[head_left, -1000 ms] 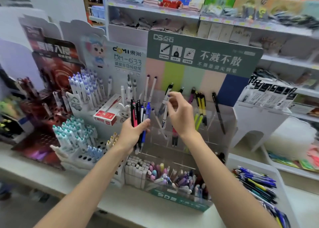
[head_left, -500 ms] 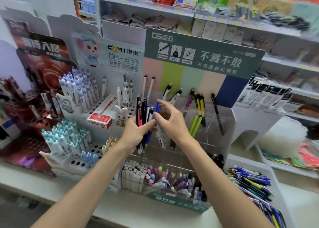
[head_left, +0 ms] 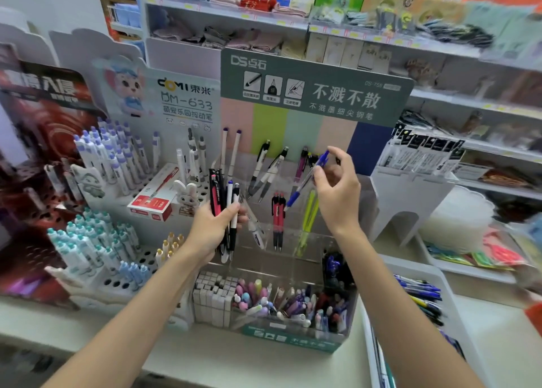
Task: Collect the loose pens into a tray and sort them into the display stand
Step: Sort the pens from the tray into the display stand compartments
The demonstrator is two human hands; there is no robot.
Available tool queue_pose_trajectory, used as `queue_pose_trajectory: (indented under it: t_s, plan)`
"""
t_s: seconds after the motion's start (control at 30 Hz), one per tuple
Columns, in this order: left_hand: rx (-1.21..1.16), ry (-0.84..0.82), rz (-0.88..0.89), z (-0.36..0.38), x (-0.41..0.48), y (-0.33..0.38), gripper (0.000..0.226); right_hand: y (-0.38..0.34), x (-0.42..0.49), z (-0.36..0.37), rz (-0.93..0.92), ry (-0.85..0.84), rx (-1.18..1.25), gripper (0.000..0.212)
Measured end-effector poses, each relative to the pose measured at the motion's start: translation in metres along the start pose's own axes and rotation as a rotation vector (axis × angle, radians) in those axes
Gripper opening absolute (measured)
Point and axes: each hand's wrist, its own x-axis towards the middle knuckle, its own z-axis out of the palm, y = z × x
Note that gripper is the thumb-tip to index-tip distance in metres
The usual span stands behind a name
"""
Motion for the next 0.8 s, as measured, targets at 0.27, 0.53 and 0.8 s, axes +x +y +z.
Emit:
queue_pose_trajectory:
  t_s: [0.27,0.53,0.8]
  plan:
    - [0.09,0.124,0.049,-0.025,-0.017,-0.002,0.016,-0.001,-0.026,0.047,-0.077,-0.086,0.008,0.039]
    - [0.128,0.18,0.102,-0.062,-0.028,0.015,0.016,-0.021,-0.029,0.107,-0.248,-0.174,-0.039,0.038]
    - [0.118,0.207,0.09,-0.063,-0.036,0.024,0.008,-0.002,-0.048,0.135,-0.378,-0.405,-0.468,0.03]
